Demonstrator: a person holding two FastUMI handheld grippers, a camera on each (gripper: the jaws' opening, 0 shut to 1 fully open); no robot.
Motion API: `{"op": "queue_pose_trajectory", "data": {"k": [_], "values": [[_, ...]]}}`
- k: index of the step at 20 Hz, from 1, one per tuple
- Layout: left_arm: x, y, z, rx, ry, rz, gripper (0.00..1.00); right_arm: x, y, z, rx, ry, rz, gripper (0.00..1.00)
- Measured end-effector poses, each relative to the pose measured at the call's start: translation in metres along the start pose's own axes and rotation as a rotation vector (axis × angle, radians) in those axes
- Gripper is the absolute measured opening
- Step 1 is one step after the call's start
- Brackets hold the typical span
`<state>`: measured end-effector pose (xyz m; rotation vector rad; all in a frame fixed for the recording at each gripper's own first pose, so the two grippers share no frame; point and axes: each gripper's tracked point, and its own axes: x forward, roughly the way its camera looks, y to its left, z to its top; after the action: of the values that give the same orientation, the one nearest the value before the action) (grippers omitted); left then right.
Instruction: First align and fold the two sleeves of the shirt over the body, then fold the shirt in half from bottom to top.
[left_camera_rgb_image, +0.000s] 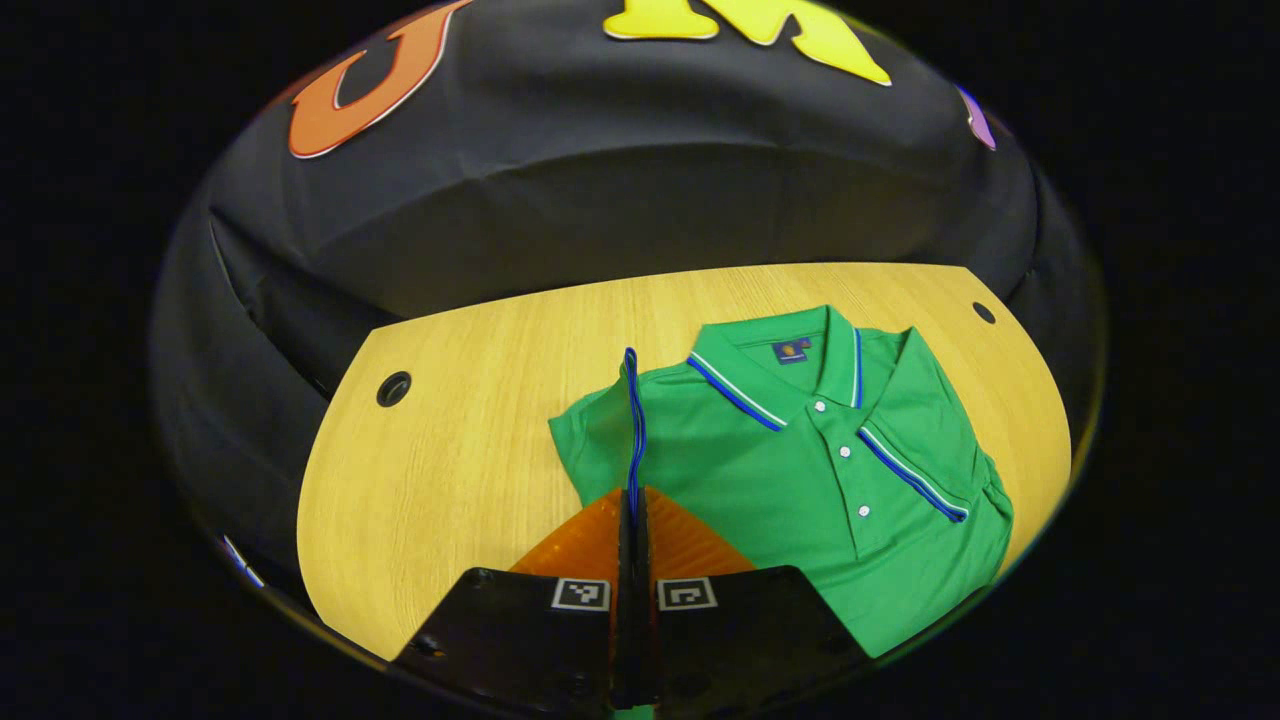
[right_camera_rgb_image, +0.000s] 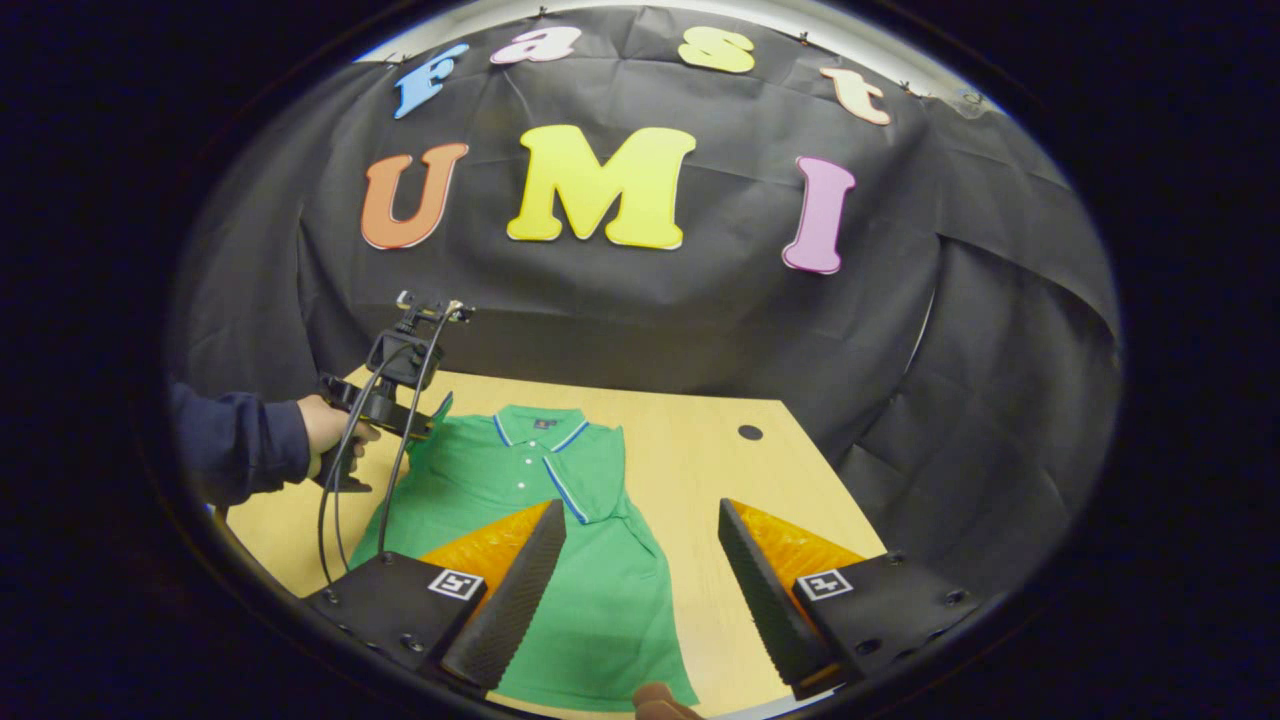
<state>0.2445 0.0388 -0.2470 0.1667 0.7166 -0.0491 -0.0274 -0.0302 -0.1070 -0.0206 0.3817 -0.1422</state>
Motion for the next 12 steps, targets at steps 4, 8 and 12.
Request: {"op": "queue_pose_trajectory", "data": {"k": [4,8,12], "values": [[0.004,-0.021,-0.009,0.081,0.013,-0.001,0.04,-0.003,-0.012,-0.008,0.011,0.014,-0.03,0.97],[0.004,-0.042,-0.017,0.14,0.01,-0.023,0.03,-0.005,-0.019,-0.017,0.026,0.036,-0.047,0.97],[0.01,-0.048,-0.032,0.151,0.044,-0.031,0.06,-0.003,-0.018,-0.026,0.028,0.056,-0.044,0.98]]}}
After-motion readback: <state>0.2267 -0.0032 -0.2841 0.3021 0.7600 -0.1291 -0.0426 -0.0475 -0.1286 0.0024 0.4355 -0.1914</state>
